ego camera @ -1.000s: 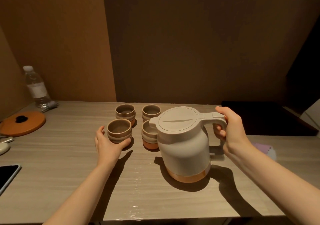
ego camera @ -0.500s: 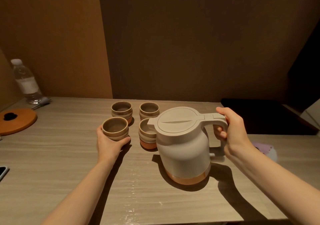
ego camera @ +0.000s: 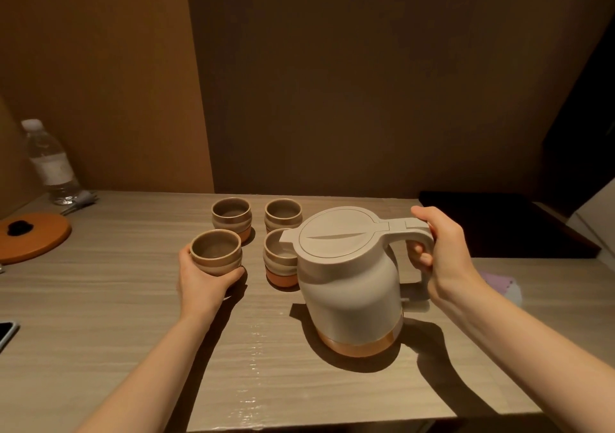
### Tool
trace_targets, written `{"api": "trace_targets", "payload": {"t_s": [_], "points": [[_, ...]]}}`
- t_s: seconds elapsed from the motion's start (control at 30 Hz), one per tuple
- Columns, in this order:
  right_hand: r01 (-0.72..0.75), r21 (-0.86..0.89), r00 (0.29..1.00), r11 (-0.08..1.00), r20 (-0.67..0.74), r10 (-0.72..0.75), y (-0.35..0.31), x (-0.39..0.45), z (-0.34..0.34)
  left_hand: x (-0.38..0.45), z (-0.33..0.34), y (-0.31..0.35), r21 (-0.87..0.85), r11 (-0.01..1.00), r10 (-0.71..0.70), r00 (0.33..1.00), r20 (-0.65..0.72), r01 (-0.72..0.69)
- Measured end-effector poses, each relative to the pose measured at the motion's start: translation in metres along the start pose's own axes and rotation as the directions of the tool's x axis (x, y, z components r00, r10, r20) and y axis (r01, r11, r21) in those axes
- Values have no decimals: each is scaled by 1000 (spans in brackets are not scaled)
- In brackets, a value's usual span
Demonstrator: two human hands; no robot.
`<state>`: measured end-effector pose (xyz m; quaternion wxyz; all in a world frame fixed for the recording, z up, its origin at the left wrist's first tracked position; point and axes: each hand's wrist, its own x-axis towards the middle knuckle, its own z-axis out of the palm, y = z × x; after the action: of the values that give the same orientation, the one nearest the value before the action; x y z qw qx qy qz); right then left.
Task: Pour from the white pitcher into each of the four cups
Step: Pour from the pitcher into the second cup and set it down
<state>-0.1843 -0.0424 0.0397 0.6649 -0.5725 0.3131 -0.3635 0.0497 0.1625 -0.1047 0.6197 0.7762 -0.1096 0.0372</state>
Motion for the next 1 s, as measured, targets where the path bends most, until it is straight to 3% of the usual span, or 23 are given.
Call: {"api": "trace_targets", "payload": {"t_s": [0.57, 1.0], "points": [[5, 52, 1000, 999, 27, -7, -20, -36, -3, -58, -33, 56, -38, 988, 154, 972, 178, -150], [-2, 20, 998, 1000, 61, 1, -24, -47, -16, -81, -39, 82, 171, 919, 293, 906, 305, -355]]}}
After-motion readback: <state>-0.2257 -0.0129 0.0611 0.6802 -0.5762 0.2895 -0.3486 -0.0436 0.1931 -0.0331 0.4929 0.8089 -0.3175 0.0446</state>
